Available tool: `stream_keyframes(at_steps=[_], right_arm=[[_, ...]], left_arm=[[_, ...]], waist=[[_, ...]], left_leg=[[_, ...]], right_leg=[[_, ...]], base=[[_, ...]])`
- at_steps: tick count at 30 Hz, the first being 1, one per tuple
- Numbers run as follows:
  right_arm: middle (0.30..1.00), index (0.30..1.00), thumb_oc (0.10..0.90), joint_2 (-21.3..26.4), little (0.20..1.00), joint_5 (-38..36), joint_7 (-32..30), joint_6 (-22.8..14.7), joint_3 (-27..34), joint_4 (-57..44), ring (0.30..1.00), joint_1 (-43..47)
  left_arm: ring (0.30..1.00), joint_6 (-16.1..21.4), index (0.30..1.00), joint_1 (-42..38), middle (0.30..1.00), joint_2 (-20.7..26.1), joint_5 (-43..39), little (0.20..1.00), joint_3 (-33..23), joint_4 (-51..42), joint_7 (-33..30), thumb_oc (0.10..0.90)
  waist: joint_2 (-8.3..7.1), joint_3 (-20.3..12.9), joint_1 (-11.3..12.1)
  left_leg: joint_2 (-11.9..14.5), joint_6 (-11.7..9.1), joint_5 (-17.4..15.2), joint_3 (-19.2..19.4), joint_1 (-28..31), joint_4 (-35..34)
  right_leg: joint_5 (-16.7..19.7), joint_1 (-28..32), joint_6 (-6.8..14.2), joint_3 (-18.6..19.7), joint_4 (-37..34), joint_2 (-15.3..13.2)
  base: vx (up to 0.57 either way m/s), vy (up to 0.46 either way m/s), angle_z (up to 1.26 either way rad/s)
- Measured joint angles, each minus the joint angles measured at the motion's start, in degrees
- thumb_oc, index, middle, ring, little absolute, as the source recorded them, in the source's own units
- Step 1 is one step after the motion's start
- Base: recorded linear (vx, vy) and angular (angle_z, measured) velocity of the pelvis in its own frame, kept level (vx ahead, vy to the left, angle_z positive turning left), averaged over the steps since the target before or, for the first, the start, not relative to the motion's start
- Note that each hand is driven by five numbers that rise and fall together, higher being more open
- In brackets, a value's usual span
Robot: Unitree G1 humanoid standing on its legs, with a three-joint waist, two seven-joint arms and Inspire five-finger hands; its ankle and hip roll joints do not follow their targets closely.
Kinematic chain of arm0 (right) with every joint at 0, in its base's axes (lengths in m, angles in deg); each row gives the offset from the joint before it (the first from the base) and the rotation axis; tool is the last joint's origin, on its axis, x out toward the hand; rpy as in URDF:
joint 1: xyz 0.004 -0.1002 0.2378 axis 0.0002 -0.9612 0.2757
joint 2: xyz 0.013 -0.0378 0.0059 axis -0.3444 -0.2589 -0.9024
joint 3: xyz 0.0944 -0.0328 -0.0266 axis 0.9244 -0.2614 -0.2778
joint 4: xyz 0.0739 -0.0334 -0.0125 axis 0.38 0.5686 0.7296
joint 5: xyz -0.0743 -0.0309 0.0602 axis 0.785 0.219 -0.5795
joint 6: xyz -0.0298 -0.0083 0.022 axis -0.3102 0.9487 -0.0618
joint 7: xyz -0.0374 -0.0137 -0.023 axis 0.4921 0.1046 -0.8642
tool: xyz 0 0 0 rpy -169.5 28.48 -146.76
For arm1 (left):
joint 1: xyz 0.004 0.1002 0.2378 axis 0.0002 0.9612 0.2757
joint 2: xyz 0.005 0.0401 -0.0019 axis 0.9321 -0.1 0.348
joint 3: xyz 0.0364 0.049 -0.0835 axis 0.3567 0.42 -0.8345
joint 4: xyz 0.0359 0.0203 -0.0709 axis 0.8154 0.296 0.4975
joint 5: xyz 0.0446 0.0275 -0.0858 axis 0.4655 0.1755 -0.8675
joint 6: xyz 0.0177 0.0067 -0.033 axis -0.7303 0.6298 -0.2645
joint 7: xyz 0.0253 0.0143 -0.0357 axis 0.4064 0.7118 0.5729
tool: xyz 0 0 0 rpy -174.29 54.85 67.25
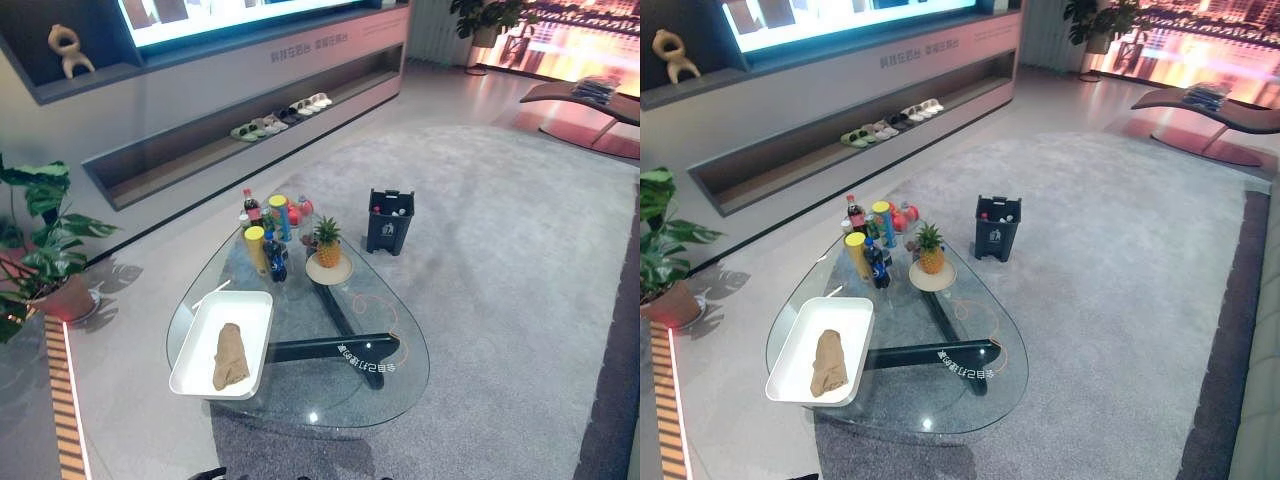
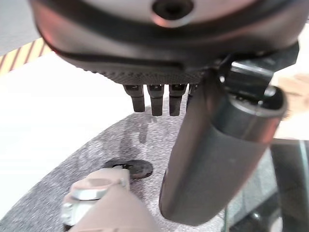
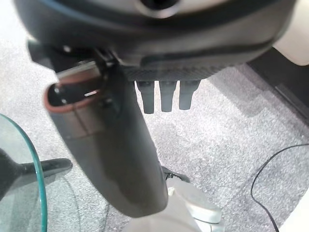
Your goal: Wipe the table with a cloth and put it in the basket.
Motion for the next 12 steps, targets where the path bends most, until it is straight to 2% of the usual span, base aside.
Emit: stream_keyframes(at_steps=[5, 12], right_arm=[[0.9, 0.9, 0.8, 0.0, 0.9, 1.0, 0.0, 0.6, -1.6, -0.4, 0.9, 0.1], [0.9, 0.9, 0.8, 0.0, 0.9, 1.0, 0.0, 1.2, -2.4, -1.7, 0.9, 0.5]], left_arm=[[0.9, 0.0, 0.9, -0.6, 0.9, -0.2, 0.0, 0.9, 2.1, -0.8, -0.3, 0.8], [0.9, -0.1, 0.9, -0.8, 0.9, -1.2, 0.0, 0.9, 2.3, -0.7, -1.0, 0.8]], waist=[[0.73, -0.4, -0.6], [0.62, -0.4, -0.6]], left_leg=[[0.1, 0.2, 0.2, 0.1, 0.7, 0.0], [0.1, 0.2, 0.2, 0.1, 0.8, 0.0]], right_leg=[[0.2, 0.4, -0.3, 0.1, 0.0, 0.1], [0.2, 0.4, -0.3, 0.1, 0.0, 0.2]], base=[[0.0, 0.0, 0.0], [0.0, 0.0, 0.0]])
